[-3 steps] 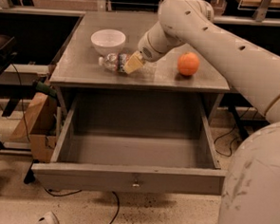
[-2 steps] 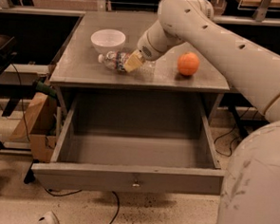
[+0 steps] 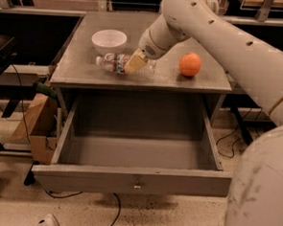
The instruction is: Place water bottle into top drawer
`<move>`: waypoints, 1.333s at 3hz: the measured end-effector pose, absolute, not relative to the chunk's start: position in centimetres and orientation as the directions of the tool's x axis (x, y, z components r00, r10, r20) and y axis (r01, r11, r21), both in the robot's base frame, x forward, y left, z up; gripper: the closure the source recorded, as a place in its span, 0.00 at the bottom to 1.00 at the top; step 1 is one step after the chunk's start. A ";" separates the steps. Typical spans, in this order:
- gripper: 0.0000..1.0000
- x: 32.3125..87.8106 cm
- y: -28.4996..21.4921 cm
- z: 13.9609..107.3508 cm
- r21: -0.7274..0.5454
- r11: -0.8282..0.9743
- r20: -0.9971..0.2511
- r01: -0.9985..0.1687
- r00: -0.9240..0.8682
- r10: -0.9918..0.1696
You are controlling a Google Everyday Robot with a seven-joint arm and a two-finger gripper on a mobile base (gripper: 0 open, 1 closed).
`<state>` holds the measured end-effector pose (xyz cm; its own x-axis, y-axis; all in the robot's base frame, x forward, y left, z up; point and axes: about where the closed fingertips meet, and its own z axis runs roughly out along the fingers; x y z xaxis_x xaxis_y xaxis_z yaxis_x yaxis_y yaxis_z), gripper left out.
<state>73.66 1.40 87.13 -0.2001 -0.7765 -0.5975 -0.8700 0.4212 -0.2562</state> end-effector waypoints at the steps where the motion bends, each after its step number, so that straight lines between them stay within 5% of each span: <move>1: 1.00 70.6 -0.6 89.3 -0.297 0.444 -0.622 -0.845 -0.181 -0.762; 3: 1.00 60.3 -2.8 86.8 -0.343 0.455 -0.640 -0.822 -0.150 -0.753; 4: 1.00 59.7 -2.2 82.9 -0.290 0.437 -0.602 -0.851 -0.193 -0.775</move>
Offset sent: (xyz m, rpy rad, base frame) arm -0.1518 -0.0732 0.0214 0.0493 -0.1753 -0.0939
